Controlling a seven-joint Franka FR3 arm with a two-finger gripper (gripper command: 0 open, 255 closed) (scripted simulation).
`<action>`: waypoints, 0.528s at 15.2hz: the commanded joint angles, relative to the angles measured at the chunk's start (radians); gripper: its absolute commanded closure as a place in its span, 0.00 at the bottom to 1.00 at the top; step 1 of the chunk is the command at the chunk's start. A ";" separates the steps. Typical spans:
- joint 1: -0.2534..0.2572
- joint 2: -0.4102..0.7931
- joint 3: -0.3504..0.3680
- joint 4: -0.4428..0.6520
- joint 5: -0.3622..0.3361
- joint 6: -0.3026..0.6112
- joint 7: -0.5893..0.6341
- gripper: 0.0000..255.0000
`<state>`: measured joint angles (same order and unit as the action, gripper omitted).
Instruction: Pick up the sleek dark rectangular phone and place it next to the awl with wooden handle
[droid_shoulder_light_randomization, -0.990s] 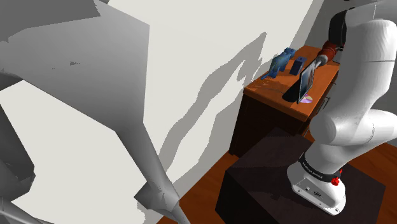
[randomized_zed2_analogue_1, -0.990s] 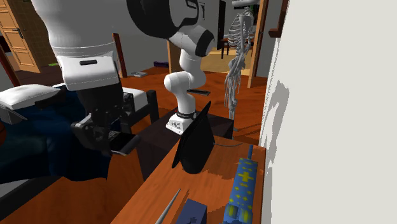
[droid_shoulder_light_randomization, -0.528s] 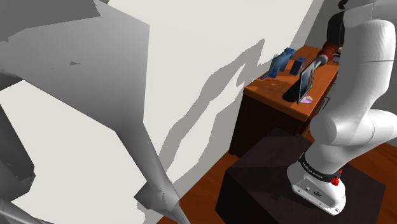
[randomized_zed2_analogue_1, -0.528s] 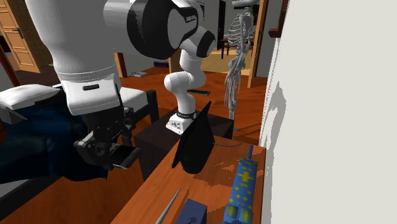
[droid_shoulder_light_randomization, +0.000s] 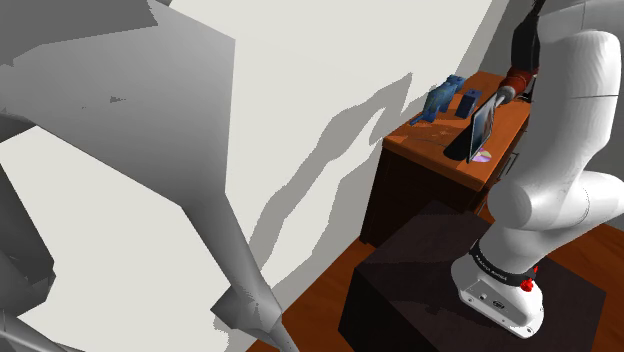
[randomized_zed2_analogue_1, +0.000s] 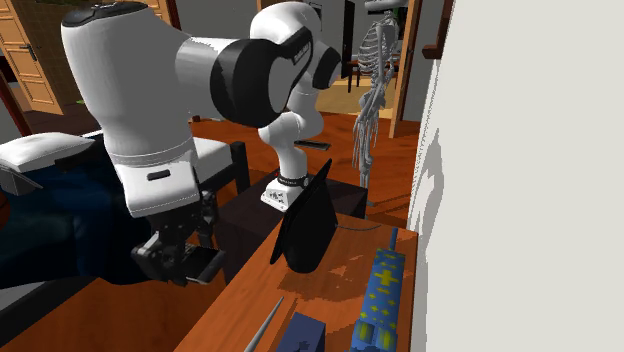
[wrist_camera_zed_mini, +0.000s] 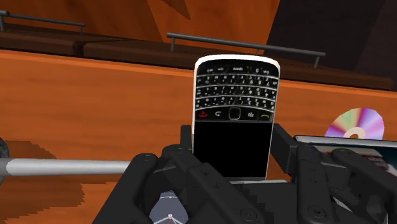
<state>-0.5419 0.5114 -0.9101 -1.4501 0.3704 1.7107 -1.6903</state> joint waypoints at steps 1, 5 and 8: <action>0.000 0.007 0.003 -0.020 0.006 0.025 -0.005 1.00; 0.006 0.016 0.009 -0.064 0.016 0.073 -0.012 1.00; 0.007 0.026 0.015 -0.093 0.025 0.107 -0.018 1.00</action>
<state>-0.5352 0.5351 -0.8963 -1.5342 0.3927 1.8077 -1.7068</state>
